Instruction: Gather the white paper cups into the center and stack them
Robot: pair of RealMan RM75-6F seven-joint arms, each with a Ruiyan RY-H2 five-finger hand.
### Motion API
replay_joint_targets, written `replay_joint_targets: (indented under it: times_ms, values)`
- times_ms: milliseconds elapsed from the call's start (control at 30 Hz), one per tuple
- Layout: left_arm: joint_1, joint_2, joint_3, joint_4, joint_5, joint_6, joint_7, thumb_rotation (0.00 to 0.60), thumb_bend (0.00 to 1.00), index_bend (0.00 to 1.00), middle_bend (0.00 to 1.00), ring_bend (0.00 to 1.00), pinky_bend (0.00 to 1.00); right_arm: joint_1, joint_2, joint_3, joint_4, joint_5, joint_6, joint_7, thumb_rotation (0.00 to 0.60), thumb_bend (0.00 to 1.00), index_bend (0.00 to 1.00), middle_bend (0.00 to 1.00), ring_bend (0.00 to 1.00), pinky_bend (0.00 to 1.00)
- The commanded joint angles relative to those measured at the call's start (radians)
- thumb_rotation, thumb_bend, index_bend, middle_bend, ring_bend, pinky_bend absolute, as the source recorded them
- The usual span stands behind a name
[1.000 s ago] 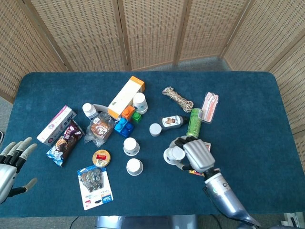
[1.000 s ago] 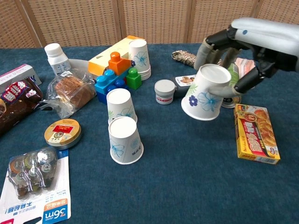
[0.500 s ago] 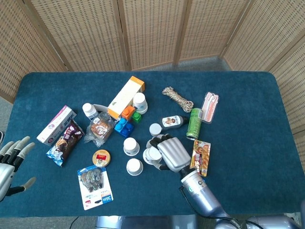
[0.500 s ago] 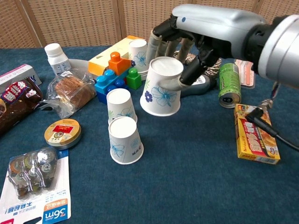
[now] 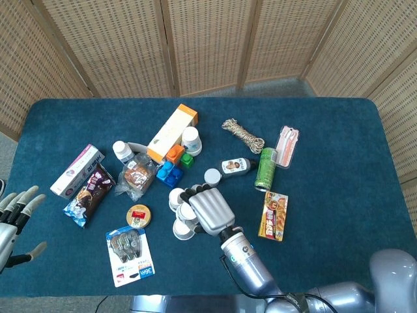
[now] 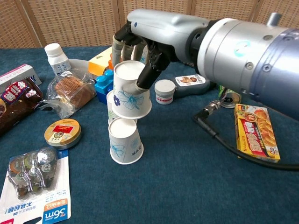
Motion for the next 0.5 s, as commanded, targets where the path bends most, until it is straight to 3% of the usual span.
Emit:
replay_joint_targets:
  times_ms: [33,500]
  values:
    - [0.0,0.001,0.0,0.001,0.001,-0.001,-0.001,0.6,0.28,0.0,0.0,0.0,0.0,0.023,-0.019,0.011,0.025,0.019,0.006,-0.012,0.6,0.43,0.39,0.43,0.3,0.35]
    - [-0.003,0.0,-0.005,0.001,-0.01,-0.012,-0.004,0.6,0.28,0.0,0.0,0.0,0.0,0.093,-0.05,0.018,0.052,0.08,0.049,-0.052,0.6,0.43,0.39,0.42,0.3,0.35]
